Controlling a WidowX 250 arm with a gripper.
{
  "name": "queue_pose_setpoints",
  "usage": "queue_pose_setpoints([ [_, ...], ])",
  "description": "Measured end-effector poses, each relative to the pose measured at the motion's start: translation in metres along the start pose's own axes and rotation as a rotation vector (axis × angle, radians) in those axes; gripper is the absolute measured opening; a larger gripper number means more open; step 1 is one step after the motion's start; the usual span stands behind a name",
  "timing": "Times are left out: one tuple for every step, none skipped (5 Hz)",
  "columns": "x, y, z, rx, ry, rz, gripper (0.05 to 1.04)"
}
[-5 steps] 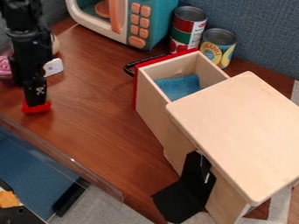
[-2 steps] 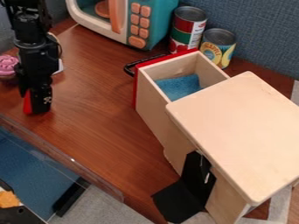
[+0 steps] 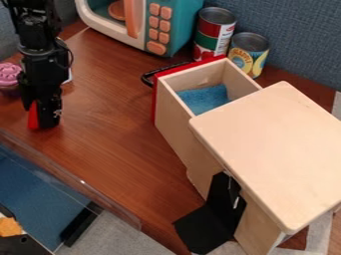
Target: Take the strawberry and put it in the drawer
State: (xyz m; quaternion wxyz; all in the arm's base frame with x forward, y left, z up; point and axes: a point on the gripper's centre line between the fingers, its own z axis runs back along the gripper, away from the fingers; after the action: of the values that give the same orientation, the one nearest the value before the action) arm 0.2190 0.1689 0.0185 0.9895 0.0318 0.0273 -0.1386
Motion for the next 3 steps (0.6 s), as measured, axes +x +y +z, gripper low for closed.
queue_pose_setpoints([
  [0.005, -0.008, 0.016, 0.007, -0.041, 0.007, 0.775],
  [0.019, -0.014, 0.045, 0.075, -0.114, 0.031, 0.775],
  [0.035, -0.031, 0.072, 0.134, -0.171, 0.049, 0.775],
])
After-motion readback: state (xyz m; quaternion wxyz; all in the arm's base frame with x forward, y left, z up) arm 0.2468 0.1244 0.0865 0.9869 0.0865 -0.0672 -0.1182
